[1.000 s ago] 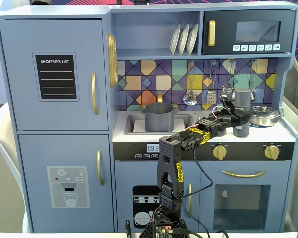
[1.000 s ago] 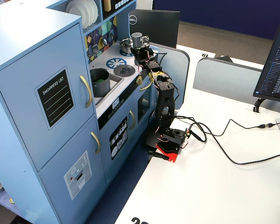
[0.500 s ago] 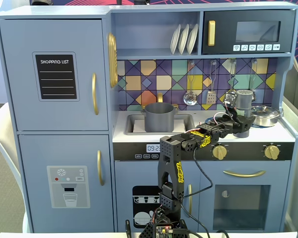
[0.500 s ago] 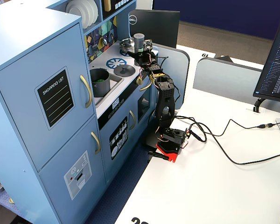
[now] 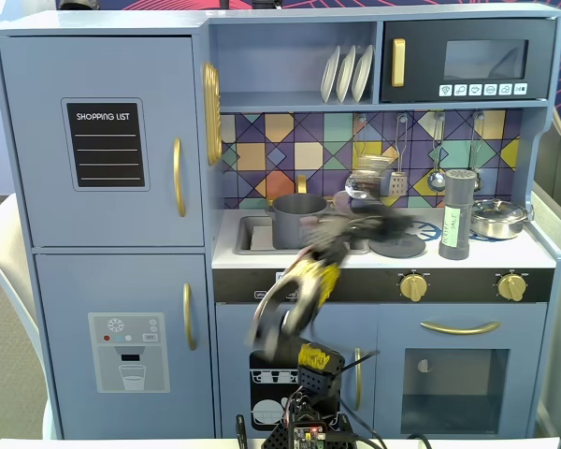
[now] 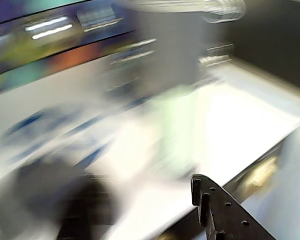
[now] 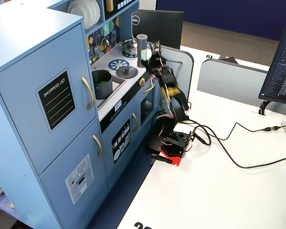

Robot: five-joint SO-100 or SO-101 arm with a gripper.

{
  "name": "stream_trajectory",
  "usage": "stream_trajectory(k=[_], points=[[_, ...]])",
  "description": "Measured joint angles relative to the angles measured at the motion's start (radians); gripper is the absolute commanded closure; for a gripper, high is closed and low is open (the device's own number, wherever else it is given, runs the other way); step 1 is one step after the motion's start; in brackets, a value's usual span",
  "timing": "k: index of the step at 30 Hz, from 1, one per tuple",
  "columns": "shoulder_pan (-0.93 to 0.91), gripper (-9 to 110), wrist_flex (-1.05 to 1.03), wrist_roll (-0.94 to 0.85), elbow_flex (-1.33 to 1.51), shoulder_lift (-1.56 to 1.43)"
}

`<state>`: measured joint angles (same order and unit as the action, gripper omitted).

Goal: Put salt in the gray recipient

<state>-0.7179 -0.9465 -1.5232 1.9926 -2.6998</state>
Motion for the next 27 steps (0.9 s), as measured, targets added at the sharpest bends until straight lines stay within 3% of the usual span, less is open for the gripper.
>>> stream_trajectory(k=[4,6,10,18,27], points=[[0.298,101,-0.514,-0.186,0.078,-0.255],[0.453,101,-0.643,-0.273,0.178,-0.328],[0.598,101,-0.600,-0.229,0.443,-0.442],[0.676,101,-0.252,-0.100,1.042,-0.509],[0.739,99,-0.357,-0.003,1.132,-0.523]])
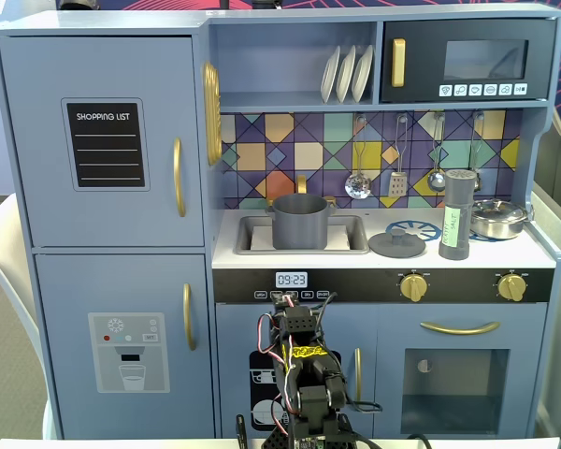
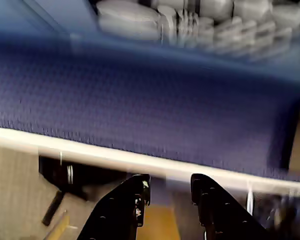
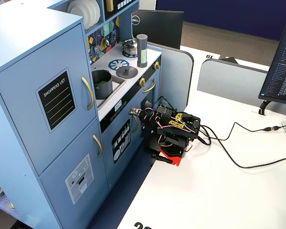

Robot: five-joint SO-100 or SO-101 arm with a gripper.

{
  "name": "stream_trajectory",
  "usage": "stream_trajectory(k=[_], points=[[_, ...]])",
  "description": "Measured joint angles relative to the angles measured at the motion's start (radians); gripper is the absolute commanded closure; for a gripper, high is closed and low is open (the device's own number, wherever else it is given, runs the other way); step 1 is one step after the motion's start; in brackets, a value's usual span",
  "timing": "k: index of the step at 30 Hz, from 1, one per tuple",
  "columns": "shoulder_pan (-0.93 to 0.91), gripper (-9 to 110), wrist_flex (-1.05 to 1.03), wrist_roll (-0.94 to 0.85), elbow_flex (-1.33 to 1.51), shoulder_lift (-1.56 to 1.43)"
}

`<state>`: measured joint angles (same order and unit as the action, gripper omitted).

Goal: Put salt in the gray recipient

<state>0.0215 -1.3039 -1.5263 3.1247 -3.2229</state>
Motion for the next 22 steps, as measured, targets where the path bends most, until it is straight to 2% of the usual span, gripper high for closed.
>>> stream_trajectory(k=[22], points=[[-0.026,95,-0.018,0.002,0.000,0.000]])
